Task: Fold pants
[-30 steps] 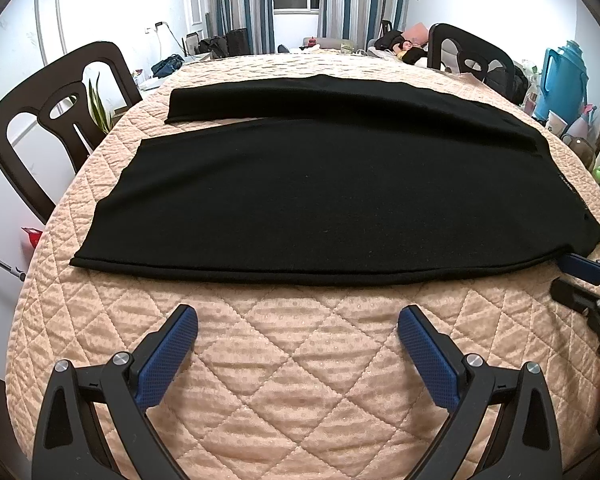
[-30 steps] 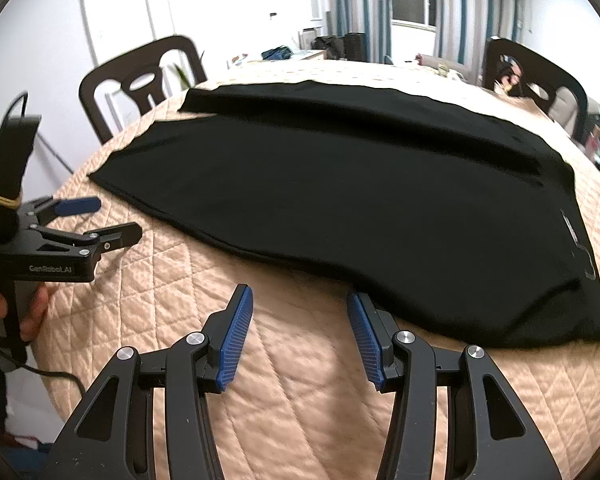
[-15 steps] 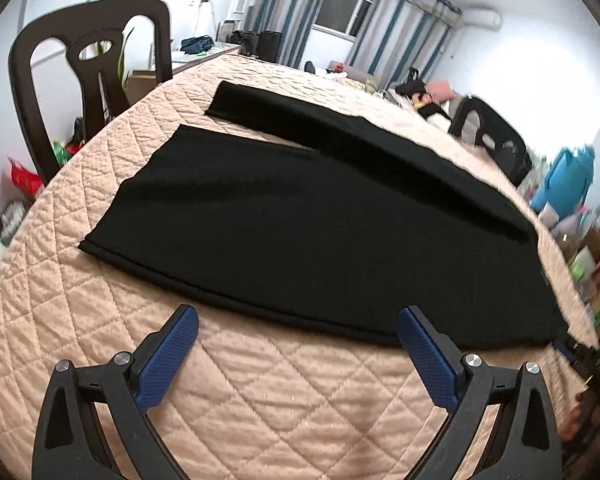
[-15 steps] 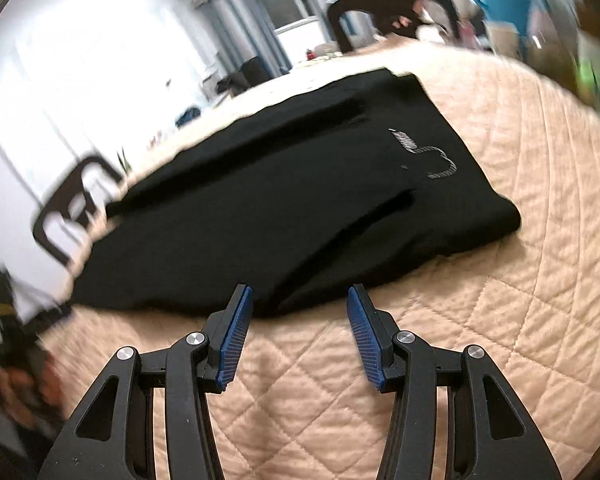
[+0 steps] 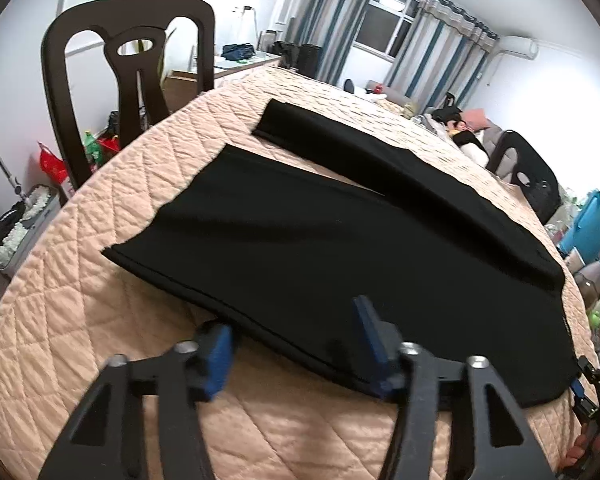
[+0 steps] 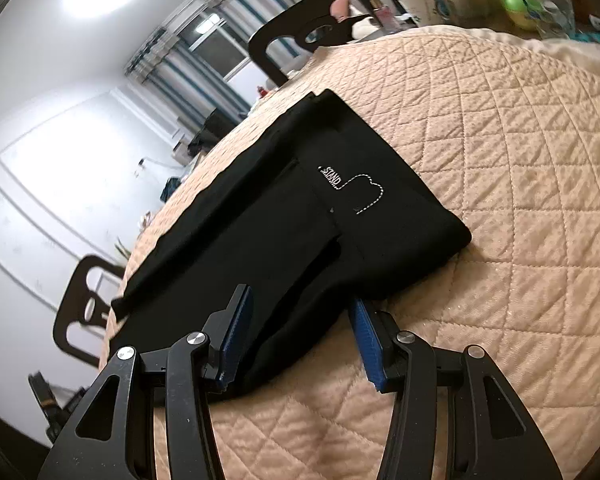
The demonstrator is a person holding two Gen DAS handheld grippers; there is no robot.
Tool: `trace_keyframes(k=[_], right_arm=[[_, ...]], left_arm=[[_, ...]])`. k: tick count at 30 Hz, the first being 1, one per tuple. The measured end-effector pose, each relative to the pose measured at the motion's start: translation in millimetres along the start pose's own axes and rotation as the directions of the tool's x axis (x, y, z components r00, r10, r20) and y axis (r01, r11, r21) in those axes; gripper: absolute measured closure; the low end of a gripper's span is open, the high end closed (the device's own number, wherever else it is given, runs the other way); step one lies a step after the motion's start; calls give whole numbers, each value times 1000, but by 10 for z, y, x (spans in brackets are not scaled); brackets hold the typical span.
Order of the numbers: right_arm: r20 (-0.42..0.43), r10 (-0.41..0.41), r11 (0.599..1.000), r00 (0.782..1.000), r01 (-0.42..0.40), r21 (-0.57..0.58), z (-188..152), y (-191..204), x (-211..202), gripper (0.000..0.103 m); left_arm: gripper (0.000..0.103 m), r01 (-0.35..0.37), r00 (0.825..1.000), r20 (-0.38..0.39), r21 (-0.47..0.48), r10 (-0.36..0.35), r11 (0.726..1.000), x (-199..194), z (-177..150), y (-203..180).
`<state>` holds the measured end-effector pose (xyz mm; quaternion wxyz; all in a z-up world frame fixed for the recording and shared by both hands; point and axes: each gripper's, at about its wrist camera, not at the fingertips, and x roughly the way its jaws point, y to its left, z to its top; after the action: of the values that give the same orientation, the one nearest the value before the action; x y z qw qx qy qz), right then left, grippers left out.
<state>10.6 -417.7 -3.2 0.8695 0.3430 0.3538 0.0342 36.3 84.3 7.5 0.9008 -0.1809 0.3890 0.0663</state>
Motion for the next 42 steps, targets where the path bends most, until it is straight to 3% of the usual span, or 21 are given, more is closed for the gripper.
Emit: trace_keyframes(k=[2,4,5,8,17,24,30,34,36,39,42], right_arm=[[13,-14,1000,1000,13,20,18,9,17,56],[18,-66,997,998,66,27,33,25,29,73],[10,-72,997,997,72,38,53,-14,50,89],[5,-46,997,999,46,55,37,-71,19,99],[92,42,999,995,-44,19,-111,-17,-561,100],[54,-2,999,999,1,33,-443,-225,-982,101],[-5,-58,998,998,58,20,-530,-325,-848,100],[-3,-48,998,999,48,32,-504,-370,-865,99],[14,-68,998,998,68,-9,-504,-331,-971,93],[100,-173,981,980,181,-76,-496,-263,-1188,92],[168,-198,968,966,219,-119,-439,-176,-1270,92]], left_arm=[[76,-21,1000,1,-13,21,1000,15,31,41],[91,-19,1000,-11,-31,18,999,56,55,99],[93,-6,1000,-11,-48,5,999,54,62,141],[97,21,1000,-16,-63,-22,998,49,80,188],[99,111,992,59,-45,-108,993,-511,-90,236],[98,117,993,34,-61,-116,991,-737,-473,436],[98,76,997,16,-37,-75,996,-603,-535,448],[93,56,998,26,-56,-54,997,-657,-482,510],[92,20,998,67,-76,-15,997,-779,-432,594],[92,-58,989,132,-110,73,992,-944,-344,683],[92,-44,984,167,-120,64,992,-1025,-295,694]])
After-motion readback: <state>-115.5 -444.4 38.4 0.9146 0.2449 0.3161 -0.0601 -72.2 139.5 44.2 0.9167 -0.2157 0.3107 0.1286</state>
